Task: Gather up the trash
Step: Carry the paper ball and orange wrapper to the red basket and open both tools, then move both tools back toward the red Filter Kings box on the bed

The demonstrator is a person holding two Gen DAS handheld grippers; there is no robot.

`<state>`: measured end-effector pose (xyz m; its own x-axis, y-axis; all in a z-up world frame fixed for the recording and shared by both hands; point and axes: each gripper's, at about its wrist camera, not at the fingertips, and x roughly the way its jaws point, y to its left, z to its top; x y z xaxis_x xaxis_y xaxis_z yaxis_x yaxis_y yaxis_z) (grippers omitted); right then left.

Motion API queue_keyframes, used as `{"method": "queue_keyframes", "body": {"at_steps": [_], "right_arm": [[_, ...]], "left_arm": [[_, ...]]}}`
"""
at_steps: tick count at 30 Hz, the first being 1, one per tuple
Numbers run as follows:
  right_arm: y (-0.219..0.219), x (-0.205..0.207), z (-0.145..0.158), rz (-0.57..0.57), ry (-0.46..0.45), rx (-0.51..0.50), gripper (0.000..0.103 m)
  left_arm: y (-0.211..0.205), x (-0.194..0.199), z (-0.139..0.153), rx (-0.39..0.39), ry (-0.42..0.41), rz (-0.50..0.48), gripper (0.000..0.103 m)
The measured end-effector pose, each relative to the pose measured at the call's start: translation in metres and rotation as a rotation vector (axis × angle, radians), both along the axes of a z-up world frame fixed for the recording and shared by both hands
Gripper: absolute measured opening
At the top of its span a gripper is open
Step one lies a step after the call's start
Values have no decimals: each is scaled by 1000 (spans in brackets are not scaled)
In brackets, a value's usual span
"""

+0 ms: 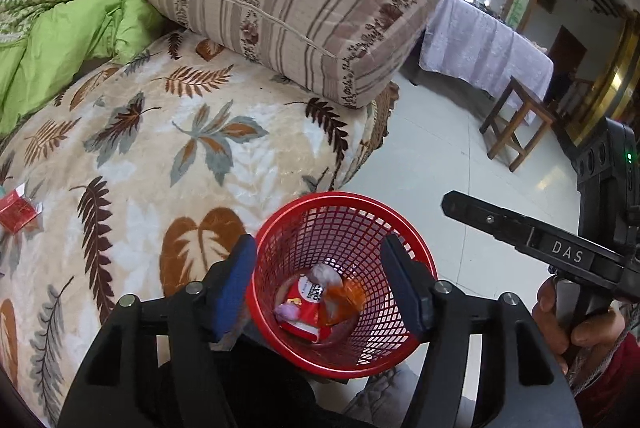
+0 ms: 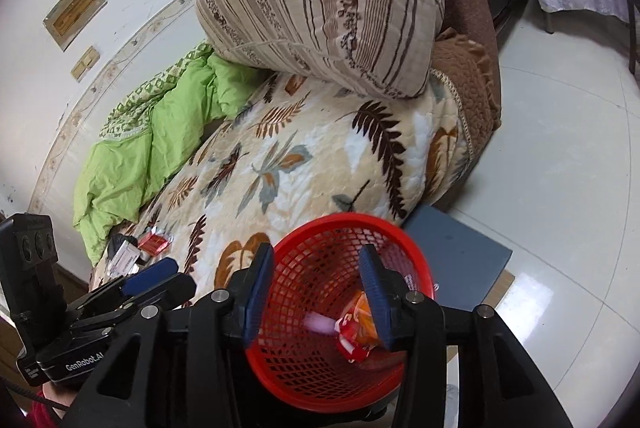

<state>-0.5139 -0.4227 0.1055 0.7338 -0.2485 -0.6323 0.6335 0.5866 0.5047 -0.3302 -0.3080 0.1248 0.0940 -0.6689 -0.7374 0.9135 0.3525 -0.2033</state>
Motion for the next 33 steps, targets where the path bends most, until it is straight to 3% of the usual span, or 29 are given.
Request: {"method": "queue_keyframes", "body": {"at_steps": [8, 19, 21, 24, 33], "right_arm": [[8, 19, 8, 65, -18, -28, 47], [62, 110, 15, 289, -10, -100, 47], [74, 132, 16, 353, -7, -106, 47], [97, 169, 17, 479, -13, -112, 57], [163, 287, 26, 797, 50, -311, 57]], "left_arm": [[42, 38, 6, -20, -8, 157, 65], [149, 98, 3, -16, -19, 436, 66], [168, 106, 1, -13, -12, 478, 66], [200, 120, -4, -7, -1, 552, 66], [294, 171, -11, -25, 52, 790, 66]]}}
